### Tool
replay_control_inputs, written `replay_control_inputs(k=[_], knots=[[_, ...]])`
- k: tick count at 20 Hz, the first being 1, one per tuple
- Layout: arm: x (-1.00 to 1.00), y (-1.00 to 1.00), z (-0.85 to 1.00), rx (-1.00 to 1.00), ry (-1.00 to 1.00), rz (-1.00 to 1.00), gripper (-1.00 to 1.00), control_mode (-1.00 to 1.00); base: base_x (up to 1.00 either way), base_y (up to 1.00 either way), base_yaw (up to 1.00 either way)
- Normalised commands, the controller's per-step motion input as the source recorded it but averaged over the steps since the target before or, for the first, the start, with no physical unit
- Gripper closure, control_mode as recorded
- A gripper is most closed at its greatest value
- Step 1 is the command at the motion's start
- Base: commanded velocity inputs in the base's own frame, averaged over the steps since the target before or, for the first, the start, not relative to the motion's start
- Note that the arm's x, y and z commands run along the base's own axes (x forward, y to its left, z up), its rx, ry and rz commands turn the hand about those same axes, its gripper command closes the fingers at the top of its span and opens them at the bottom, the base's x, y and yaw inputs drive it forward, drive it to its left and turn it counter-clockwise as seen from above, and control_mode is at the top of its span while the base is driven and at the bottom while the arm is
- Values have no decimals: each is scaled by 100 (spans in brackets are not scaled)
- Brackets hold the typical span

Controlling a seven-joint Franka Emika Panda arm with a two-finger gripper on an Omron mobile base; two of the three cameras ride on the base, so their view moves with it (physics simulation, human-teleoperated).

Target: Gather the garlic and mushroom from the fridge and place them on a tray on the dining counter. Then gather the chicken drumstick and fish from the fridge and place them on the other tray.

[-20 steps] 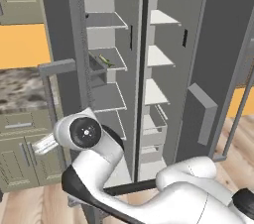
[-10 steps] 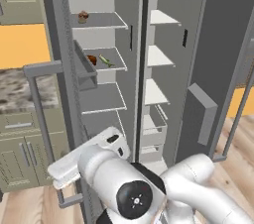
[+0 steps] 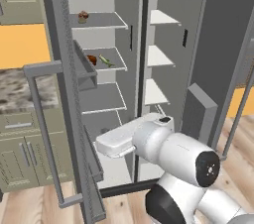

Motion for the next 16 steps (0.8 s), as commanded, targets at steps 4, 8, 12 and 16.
replay_control_inputs(k=[4, 8, 12, 16], knots=[[78, -94, 0, 34, 2, 11, -100, -100, 0, 0, 0], [68, -74, 0, 31, 0, 12, -100, -100, 0, 0, 0], [85, -45, 0, 30, 0, 16, -100, -100, 0, 0, 0], [100, -15, 0, 32, 0, 17, -100, -100, 0, 0, 0]])
